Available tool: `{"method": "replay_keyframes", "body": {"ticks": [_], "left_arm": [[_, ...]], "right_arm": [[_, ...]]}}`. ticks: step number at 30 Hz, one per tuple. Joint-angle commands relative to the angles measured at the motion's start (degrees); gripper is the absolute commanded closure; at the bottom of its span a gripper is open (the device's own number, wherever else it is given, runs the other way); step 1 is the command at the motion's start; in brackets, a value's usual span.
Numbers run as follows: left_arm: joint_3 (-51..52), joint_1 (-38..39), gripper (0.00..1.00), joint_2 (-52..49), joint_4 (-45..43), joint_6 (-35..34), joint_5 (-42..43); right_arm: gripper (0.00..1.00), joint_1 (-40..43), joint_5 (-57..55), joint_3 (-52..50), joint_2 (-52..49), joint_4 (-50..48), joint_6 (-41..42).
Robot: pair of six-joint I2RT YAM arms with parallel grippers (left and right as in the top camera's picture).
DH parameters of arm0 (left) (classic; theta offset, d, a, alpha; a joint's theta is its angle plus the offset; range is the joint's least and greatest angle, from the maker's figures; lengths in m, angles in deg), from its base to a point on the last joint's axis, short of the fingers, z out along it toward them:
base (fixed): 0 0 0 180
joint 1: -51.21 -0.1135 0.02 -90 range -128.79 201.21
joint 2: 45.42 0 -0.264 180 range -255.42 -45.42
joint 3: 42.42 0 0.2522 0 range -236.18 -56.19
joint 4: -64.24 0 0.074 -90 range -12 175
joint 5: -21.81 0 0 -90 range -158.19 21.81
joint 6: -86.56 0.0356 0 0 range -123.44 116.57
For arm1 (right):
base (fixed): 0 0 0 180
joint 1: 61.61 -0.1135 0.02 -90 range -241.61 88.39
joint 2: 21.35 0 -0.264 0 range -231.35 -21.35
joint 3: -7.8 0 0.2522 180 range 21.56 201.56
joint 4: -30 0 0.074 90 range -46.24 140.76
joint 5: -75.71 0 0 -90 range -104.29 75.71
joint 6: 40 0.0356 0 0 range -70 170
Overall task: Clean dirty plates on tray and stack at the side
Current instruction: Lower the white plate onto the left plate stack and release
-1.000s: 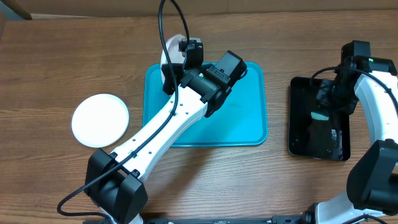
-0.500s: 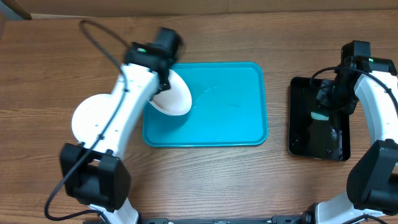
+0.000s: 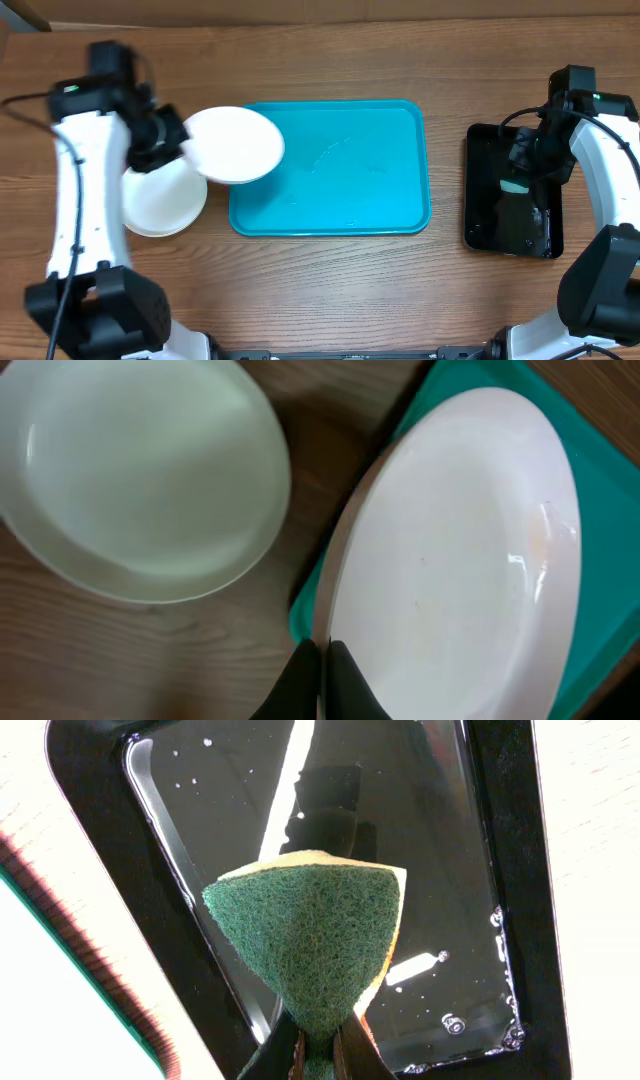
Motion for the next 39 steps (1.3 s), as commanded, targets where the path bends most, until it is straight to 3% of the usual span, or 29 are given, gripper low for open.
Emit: {"method": "replay_keyframes", "body": {"ticks": [1,10,18,23,34,35,37,39], "left_arm": [[-0.20,-4.92,0.96,2.32,1.38,6.12,5.51],[7.78,-14.93,0.96,8.15,-1.27,8.61,6.86],[19.26,-22.82,0.96,8.76,-10.95,6.12,5.60],[25.29,-24.59,0.96,8.74,-18.14,2.75,-0.87],[30.49,-24.63,0.96,7.91,-26.23,2.82,-2.10],[30.49,-24.63,0.91,7.87,-26.21,2.80,-2.60],[30.49,-24.63,0.54,7.87,-26.10,2.82,-2.80],[30.49,-24.63,0.10,7.87,-25.81,2.78,-2.82]], "right_arm": [[0.96,0.11,-0.04,-0.15,2.05,-0.22,-0.24],[0.97,0.11,-0.04,-0.15,2.05,-0.17,-0.24],[0.96,0.11,-0.04,-0.15,2.05,-0.15,-0.24],[0.96,0.11,-0.04,-0.15,2.05,-0.13,-0.24],[0.96,0.11,-0.04,-0.15,2.05,-0.13,-0.24],[0.96,0.11,-0.04,-0.15,2.05,-0.13,-0.24],[0.96,0.11,-0.04,-0.15,2.05,-0.13,-0.24],[0.96,0.11,-0.02,-0.15,2.05,-0.13,-0.24]]}}
